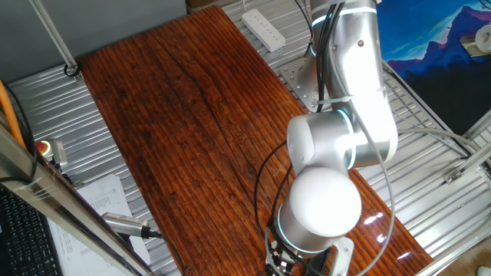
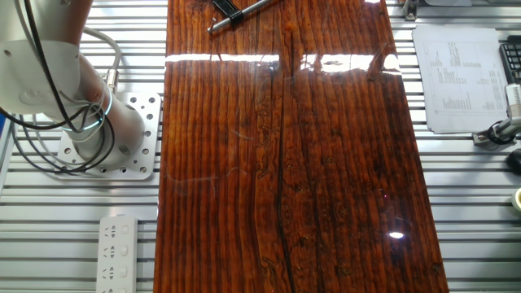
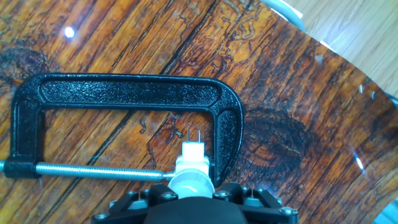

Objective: Install the light bulb by rotating it

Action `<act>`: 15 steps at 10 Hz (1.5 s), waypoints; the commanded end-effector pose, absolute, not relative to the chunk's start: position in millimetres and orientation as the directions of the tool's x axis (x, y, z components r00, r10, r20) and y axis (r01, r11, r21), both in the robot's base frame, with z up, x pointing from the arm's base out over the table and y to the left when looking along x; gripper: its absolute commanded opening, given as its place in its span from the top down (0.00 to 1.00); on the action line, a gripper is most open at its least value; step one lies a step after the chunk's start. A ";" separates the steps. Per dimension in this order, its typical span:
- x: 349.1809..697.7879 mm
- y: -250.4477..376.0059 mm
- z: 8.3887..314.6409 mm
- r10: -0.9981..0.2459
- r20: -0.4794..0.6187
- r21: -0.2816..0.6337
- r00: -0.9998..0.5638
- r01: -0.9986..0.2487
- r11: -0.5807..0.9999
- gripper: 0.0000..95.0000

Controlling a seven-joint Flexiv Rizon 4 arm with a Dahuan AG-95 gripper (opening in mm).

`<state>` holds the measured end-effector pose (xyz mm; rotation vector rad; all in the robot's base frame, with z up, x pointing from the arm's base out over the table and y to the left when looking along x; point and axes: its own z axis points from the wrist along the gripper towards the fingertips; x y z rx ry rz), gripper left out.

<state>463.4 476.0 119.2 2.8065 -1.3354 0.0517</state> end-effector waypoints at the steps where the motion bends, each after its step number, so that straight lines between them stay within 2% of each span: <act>1: 462.8 475.3 119.2 -0.766 0.048 0.010 0.641 -0.767 -0.641 0.40; 15: 464.3 461.5 114.8 -0.700 0.082 -0.003 0.710 -0.702 -0.712 0.40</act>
